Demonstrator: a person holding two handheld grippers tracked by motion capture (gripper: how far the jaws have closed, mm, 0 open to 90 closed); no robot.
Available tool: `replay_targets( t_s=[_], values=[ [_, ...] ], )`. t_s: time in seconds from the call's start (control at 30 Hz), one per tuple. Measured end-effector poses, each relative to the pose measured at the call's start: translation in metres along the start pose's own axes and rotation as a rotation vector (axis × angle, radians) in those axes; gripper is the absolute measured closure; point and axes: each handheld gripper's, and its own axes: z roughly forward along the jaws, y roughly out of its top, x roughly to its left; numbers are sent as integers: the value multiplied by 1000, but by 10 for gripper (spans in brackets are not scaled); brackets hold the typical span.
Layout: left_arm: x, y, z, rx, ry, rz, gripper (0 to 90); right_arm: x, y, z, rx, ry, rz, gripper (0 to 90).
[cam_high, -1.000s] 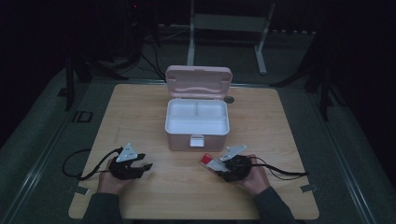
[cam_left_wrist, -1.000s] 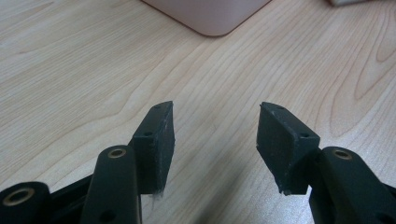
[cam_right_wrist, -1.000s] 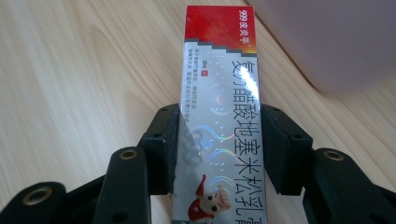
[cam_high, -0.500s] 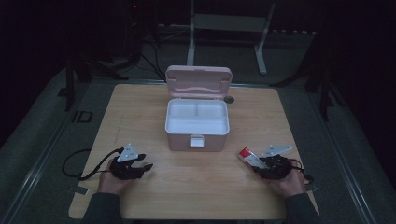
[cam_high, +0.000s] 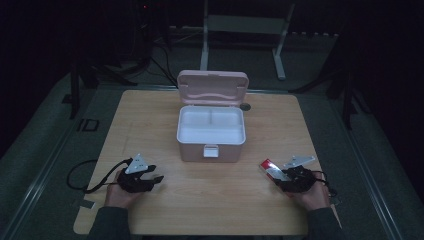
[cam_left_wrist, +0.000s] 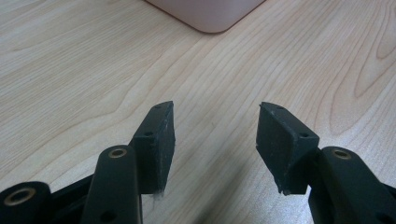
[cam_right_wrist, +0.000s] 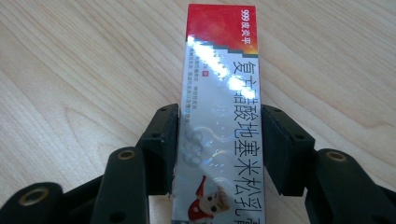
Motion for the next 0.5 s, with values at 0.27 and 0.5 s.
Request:
replay_targets(
  t_s=[0.27,0.5],
  values=[
    [0,0,0,-1,-3,0,464,-5,4,-12,-66,8,33,467],
    [-2,8,-4,-24,-5,9,476,-2,21,-18,-107,16,1,494]
  ],
)
